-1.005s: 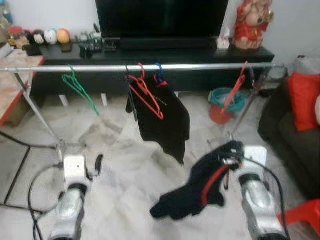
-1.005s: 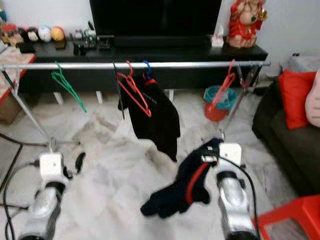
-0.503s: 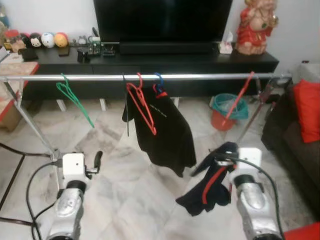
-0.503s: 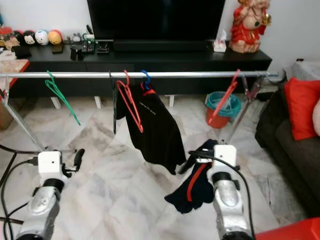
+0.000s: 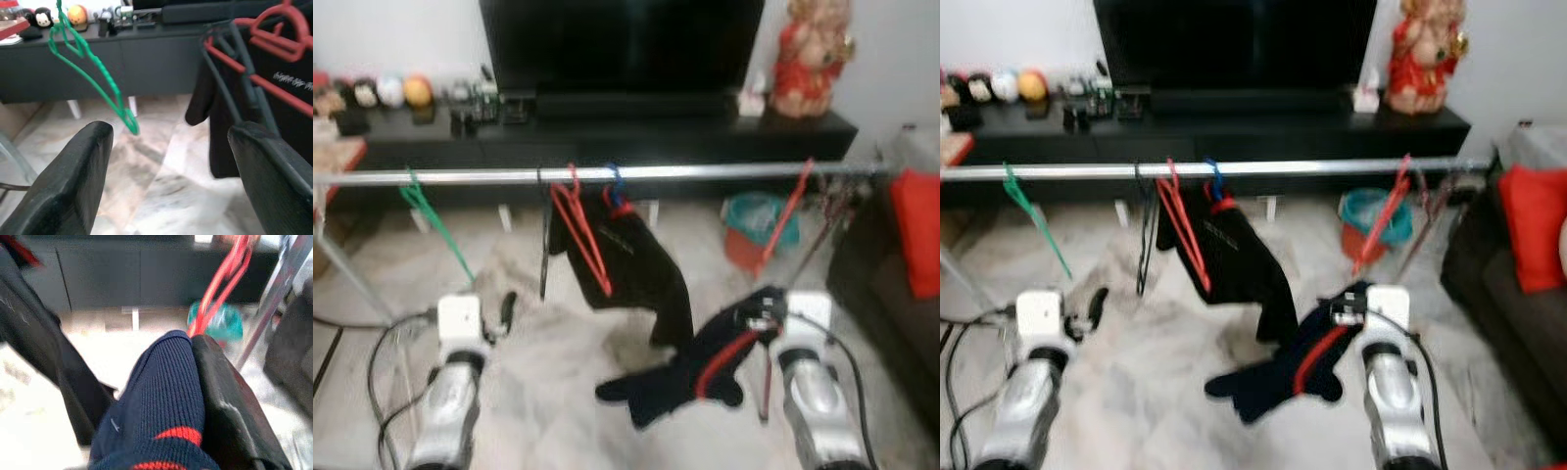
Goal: Hang hanger
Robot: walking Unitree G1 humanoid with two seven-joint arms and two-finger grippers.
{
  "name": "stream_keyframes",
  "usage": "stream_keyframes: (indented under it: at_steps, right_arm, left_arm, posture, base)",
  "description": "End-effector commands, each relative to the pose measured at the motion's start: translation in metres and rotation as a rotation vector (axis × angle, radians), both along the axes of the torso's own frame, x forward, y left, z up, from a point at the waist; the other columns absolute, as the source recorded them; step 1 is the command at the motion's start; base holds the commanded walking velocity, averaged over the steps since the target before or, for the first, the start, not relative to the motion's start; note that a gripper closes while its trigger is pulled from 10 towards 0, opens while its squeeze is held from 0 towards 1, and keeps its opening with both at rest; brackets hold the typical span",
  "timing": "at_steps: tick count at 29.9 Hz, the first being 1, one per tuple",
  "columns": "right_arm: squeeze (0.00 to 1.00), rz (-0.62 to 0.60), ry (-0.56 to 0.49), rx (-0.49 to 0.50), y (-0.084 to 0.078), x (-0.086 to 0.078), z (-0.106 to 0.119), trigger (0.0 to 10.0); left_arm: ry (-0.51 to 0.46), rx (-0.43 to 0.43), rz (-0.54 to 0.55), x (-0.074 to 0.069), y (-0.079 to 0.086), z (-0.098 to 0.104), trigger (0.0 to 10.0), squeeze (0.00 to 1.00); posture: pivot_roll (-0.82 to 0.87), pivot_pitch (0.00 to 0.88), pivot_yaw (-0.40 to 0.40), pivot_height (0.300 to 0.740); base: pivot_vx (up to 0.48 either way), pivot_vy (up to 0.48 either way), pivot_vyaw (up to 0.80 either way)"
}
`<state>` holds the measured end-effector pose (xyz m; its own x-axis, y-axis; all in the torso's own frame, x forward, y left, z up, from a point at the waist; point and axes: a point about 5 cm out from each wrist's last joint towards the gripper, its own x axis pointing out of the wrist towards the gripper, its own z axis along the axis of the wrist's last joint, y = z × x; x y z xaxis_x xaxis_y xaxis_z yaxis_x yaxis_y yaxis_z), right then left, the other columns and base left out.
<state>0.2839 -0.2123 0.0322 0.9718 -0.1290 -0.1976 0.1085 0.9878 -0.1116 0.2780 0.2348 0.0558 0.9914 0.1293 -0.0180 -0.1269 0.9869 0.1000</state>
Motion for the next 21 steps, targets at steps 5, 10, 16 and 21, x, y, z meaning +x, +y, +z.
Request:
stream_keyframes:
  at_steps: [5,10,16,21]
  right_arm:
    - [0.00,-0.087,0.135,-0.010,-0.024,-0.018,-0.023,10.0]
    - [0.00,-0.095,0.124,-0.005,-0.026,-0.017,-0.022,10.0]
    - [0.00,-0.086,0.122,0.000,-0.025,-0.016,-0.023,10.0]
    - [0.00,-0.076,0.120,0.007,-0.022,-0.016,-0.024,10.0]
  left_arm:
    - [-0.015,-0.009,-0.006,0.003,-0.006,0.003,10.0,0.00]
    - [-0.055,0.008,-0.010,0.004,-0.006,0.014,10.0,0.00]
    - [-0.082,0.026,-0.024,0.003,-0.012,0.019,10.0,0.00]
    - [-0.084,0.024,-0.022,0.000,-0.015,0.018,10.0,0.00]
  posture:
    - [0.05,0.008,-0.003,0.740]
    - [0.04,0.009,-0.001,0.740]
    - [0.05,0.008,-0.003,0.740]
    - [0.05,0.008,-0.005,0.740]
  base:
    - [0.332,0.000,0.00]
    - [0.328,0.000,0.00]
    - [0.309,0.000,0.00]
    - [0.060,0.000,0.00]
